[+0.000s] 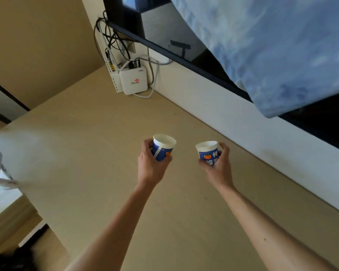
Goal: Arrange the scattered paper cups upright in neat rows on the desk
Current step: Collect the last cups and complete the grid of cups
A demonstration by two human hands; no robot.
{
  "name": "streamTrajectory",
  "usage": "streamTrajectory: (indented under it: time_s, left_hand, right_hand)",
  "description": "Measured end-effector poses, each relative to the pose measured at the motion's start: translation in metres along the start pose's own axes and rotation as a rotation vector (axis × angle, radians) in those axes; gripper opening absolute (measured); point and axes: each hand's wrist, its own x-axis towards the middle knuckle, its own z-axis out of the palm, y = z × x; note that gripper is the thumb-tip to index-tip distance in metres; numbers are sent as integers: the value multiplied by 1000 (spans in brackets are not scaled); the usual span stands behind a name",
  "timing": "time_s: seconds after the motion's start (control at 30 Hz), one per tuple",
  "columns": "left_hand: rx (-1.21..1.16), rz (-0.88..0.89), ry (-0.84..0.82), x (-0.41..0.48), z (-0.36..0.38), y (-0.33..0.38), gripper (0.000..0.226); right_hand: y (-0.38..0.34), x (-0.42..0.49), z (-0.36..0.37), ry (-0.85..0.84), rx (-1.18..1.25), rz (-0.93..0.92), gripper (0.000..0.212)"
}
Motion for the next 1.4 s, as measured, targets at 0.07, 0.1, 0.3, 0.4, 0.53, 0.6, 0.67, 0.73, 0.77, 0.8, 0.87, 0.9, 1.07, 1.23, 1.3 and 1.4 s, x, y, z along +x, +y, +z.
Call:
streamTrajectory:
  time_s: [0.07,0.1,0.3,0.4,0.53,0.6,0.67,0.73,0.77,0.8,0.87,0.9,1.07,1.23,1.3,1.4]
  left_hand:
    - [-56,-2,-29,-48,9,10,51]
    - [-70,-10,-49,-70,15,13,51]
    - [-78,-22,-228,-216,69,40,53]
    - [-73,12,-297,-284,103,58,56]
    - [-55,72,-343,-369,142,77,57]
    - [-38,94,-370,-412,161,86,58]
    - [-21,118,-396,-450,178,92,59]
    - [-13,140,-416,-485,196,99,61]
    - [-8,151,-428,-505,207,103,62]
    - [-3,167,-440,-525,216,107,63]
    - [9,199,-484,-562,237,114,64]
    - [15,213,-515,-578,246,116,65]
    - [63,247,-684,-645,294,119,67]
    - [97,263,-838,-685,333,119,58]
    - [109,265,-868,-696,345,119,58]
    - [124,296,-882,-706,353,118,58]
  right_hand:
    - [15,-38,-31,7,79,29,81]
    - [22,-56,-45,5,111,48,79]
    - [70,-164,-154,90,243,129,64]
    - [94,-213,-210,151,314,147,64]
    - [121,-268,-278,210,443,145,66]
    - [137,-296,-315,235,477,127,65]
    - [156,-321,-350,258,477,89,64]
    - [174,-342,-384,305,474,58,63]
    - [185,-355,-404,328,476,53,63]
    - [195,-366,-421,347,483,48,63]
    - [215,-388,-453,385,485,39,62]
    - [224,-398,-467,404,486,38,63]
    - [271,-449,-526,554,468,101,71]
    - [328,-492,-570,828,408,244,70]
    - [351,-503,-586,886,389,284,71]
    - [380,-509,-607,936,355,324,71]
